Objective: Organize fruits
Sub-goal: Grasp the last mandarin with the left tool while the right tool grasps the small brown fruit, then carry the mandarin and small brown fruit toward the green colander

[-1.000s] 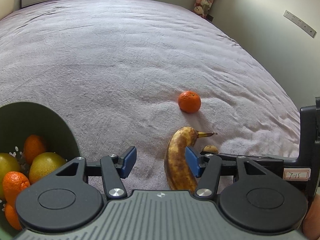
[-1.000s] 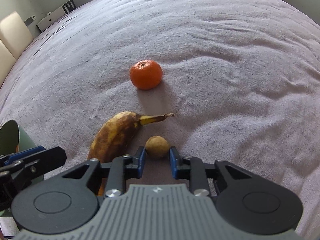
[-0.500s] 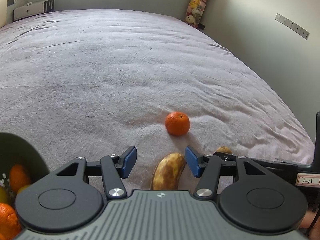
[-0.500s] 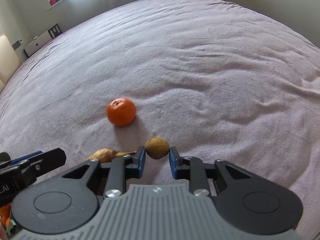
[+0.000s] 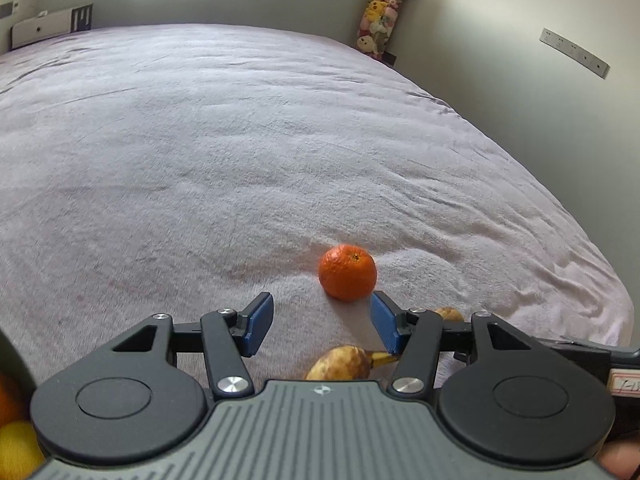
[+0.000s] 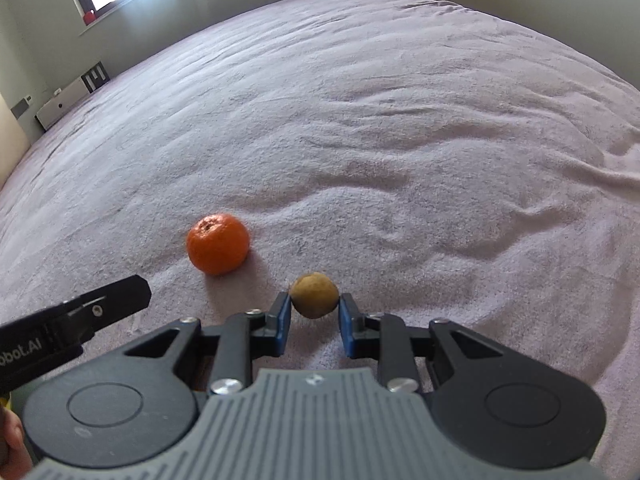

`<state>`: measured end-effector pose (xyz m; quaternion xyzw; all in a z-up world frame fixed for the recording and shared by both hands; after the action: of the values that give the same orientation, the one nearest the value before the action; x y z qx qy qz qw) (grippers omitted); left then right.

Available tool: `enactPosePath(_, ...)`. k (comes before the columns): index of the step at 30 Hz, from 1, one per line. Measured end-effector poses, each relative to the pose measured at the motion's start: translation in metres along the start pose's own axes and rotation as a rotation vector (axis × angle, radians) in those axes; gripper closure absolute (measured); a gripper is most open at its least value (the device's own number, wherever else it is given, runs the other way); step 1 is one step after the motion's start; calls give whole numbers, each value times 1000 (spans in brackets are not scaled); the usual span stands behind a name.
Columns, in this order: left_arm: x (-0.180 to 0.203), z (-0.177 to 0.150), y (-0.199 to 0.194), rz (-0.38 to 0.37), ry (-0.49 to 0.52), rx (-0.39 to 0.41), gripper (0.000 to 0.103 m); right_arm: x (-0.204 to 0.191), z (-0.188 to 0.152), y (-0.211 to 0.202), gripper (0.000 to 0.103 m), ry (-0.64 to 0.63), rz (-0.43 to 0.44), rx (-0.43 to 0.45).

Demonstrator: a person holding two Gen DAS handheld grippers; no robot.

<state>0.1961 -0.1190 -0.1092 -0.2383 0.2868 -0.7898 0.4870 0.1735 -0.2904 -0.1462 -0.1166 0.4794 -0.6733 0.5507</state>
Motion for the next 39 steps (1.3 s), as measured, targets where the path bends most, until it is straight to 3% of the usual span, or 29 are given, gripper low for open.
enactPosePath(8,-2,3,18,-27,18,13,38,9,6,10,81,31,-23,14)
enactPosePath(13,6,10,33,-66,38,7,31,10,10,10,81,22,-44,39)
enactPosePath(23,28,18,74,-45,153,-82,31,15,13,14,81,-24,-88,59)
enactPosePath(28,31,17,83,-30,168,-98,38,14,11,15,81,-41,-92,60)
enactPosePath(30,30,17,83,-17,180,-102,48,14,10,15,81,-40,-91,61)
enactPosePath(39,28,18,80,-22,168,-109,52,15,10,15,81,-38,-91,58)
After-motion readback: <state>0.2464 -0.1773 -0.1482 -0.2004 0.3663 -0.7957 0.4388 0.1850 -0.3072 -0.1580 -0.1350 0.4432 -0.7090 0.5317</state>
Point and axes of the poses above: each gripper's, at about its wrist camera, not at the fingertips, and y roughly the way its jaws point, x to its right, z to its top, the point moved 5 cm from there along y, roughly the way its jaws point, and after that the axes turned 11 degrees about y, right-handed, at the moved point
